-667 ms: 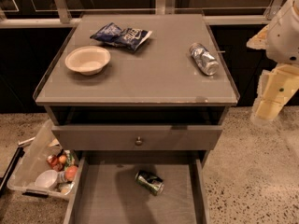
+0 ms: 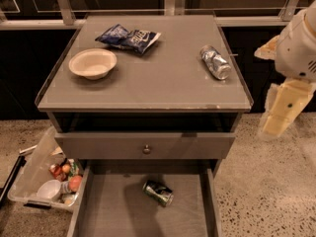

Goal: Pick green can from middle drawer and place on counter

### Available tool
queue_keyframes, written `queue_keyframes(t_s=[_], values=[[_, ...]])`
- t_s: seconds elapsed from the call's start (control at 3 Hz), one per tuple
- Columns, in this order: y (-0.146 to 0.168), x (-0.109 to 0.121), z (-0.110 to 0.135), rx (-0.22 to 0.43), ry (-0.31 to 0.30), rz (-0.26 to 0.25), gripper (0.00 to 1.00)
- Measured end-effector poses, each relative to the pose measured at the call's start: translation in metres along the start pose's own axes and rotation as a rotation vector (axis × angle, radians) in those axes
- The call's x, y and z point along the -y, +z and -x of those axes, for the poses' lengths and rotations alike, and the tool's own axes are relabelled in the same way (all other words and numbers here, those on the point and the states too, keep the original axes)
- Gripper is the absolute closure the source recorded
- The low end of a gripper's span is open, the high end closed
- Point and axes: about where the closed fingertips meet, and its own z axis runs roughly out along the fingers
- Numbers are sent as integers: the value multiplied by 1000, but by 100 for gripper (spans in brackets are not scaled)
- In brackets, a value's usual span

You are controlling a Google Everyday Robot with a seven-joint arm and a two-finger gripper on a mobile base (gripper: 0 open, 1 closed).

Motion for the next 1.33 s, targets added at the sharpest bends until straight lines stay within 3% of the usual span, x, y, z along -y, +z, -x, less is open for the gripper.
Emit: queue_keyframes(t_s=[0.67, 1.0, 1.33], values=[[56, -42, 2, 148, -27, -11, 0], [98, -52, -1, 196, -8, -25, 0], [100, -55, 1, 199, -9, -17, 0]])
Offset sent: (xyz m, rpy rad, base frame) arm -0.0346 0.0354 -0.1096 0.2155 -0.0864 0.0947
